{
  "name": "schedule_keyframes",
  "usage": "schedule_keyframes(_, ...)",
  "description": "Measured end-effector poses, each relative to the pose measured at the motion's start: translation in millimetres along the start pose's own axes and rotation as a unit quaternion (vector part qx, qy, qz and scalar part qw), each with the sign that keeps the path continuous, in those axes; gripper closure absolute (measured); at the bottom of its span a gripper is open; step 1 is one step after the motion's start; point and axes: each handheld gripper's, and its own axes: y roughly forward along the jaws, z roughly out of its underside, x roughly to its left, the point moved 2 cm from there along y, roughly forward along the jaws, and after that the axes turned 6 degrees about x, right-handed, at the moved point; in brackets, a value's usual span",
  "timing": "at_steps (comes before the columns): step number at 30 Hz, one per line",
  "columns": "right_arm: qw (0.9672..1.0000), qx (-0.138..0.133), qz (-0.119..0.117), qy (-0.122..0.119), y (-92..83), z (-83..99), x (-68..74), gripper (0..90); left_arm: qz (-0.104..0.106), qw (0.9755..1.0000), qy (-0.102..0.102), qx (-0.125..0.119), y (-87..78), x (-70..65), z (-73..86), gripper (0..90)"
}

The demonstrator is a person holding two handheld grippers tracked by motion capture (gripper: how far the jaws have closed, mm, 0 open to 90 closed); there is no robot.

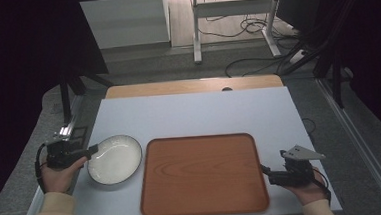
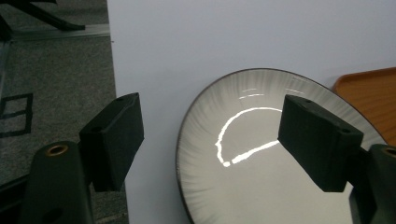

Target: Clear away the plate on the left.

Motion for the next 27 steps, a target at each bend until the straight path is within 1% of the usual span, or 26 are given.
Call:
schedule_keyframes(1,1.0000,0.000,0.001,0.001,0.2,0.1,0.0,14.1,0.005,1.0000,-0.003,0.000,1.7,5.1,-0.8,22.1)
schedule_keyframes(3,1.0000,0.001,0.003,0.000,1.1,0.1,0.0,14.1,0.021,0.9997,-0.012,-0.003,2.3,8.0,-2.1,22.2)
schedule_keyframes(4,1.0000,0.001,0.003,0.000,1.2,0.0,0.0,14.1,0.025,0.9996,-0.013,-0.004,3.0,8.9,-2.9,22.2)
schedule_keyframes(8,1.0000,0.000,0.004,0.001,0.8,-0.1,-0.4,14.2,0.018,0.9997,-0.013,0.003,8.8,12.0,-4.2,22.7)
schedule_keyframes(12,1.0000,0.001,0.004,0.000,0.6,0.7,-0.4,14.2,0.024,0.9994,-0.022,0.006,14.0,16.5,-3.3,25.0)
schedule_keyframes(14,1.0000,0.002,0.003,0.001,1.0,1.0,-0.2,14.2,0.026,0.9993,-0.025,0.013,17.7,18.2,-3.1,25.3)
schedule_keyframes(18,1.0000,0.002,0.003,0.001,0.8,0.9,-0.6,14.2,0.025,0.9990,-0.025,0.026,23.1,21.1,-2.4,25.3)
schedule_keyframes(19,1.0000,0.003,0.003,0.002,0.7,0.9,-0.8,14.3,0.025,0.9990,-0.025,0.026,23.1,21.1,-2.4,25.3)
schedule_keyframes(21,1.0000,0.004,0.004,0.003,1.1,1.0,-0.9,14.3,0.029,0.9986,-0.029,0.033,25.7,24.1,-0.9,26.4)
schedule_keyframes(24,1.0000,0.006,0.003,0.001,1.6,1.3,-0.6,14.2,0.025,0.9979,-0.035,0.048,28.8,27.5,1.3,26.8)
schedule_keyframes(27,1.0000,0.005,0.003,0.001,1.5,1.4,-0.8,14.3,0.036,0.9967,-0.043,0.058,31.4,29.6,3.4,27.0)
